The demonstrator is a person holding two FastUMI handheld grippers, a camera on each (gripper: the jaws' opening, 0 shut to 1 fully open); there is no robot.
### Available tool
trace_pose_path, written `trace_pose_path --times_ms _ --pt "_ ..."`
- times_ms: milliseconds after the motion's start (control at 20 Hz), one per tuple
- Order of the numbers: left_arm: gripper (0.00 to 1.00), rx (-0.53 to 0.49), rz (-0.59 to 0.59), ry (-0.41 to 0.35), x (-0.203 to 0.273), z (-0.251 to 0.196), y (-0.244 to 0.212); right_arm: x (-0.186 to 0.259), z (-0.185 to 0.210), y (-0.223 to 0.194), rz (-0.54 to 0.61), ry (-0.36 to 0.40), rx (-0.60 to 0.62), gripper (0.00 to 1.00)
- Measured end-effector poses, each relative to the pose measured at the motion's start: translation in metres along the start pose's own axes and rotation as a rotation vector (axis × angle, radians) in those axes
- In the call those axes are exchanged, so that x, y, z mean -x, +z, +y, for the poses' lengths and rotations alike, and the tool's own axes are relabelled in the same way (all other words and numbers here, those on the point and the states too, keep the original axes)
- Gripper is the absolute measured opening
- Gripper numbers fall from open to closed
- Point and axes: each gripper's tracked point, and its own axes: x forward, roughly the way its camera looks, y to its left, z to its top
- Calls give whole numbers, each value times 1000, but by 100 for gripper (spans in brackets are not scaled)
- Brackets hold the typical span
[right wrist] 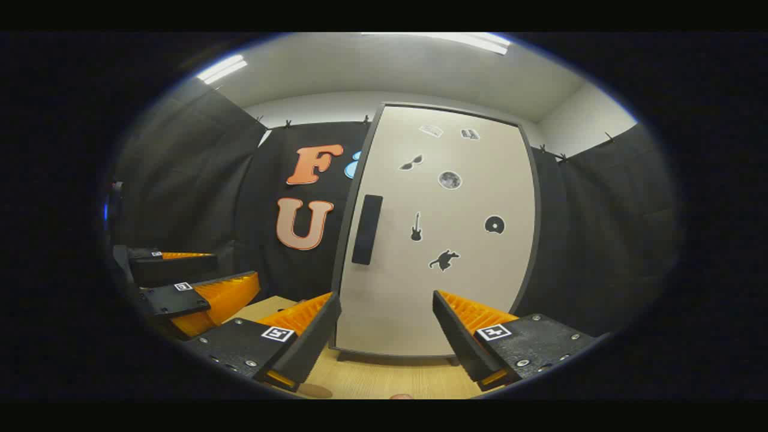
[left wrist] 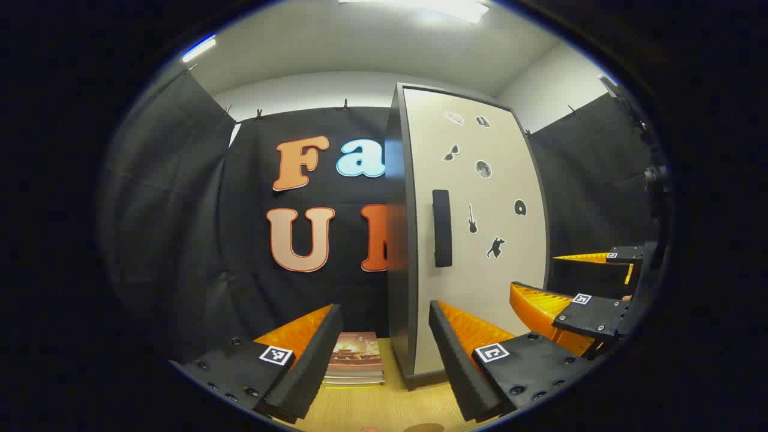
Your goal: Open the cabinet door with the right hand, grasp the bottle in the cabinet with the left hand and place it on the coaster, then close the cabinet door with the right hand.
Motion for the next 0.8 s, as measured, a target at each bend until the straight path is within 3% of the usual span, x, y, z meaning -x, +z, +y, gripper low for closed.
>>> trace_pose_path --times_ms 800 --pt "95 34 29 30 -7 21 -10 -25 13 2 4 12 -59 94"
